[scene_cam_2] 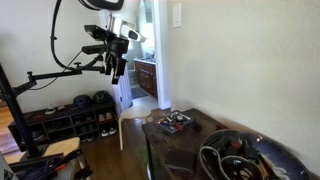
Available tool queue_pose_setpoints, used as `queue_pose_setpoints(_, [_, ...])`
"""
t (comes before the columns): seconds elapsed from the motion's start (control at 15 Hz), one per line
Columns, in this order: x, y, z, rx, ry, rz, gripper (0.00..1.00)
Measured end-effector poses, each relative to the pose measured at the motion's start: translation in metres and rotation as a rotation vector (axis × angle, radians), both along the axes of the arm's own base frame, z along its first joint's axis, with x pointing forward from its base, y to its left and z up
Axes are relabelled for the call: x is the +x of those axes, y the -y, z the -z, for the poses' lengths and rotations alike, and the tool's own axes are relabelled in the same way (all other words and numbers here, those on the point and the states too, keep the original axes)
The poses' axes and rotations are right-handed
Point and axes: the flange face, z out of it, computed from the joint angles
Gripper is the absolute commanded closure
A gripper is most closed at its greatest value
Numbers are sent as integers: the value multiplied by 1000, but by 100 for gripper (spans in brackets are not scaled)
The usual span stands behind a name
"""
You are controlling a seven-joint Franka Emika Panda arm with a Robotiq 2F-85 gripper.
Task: Put the thing on the table on the metal plate
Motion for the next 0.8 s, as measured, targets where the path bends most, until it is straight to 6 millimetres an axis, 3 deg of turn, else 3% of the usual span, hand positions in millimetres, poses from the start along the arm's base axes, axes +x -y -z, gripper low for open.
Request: queue_pose_setpoints(0.8, [5, 9, 7, -25, -3, 1, 0])
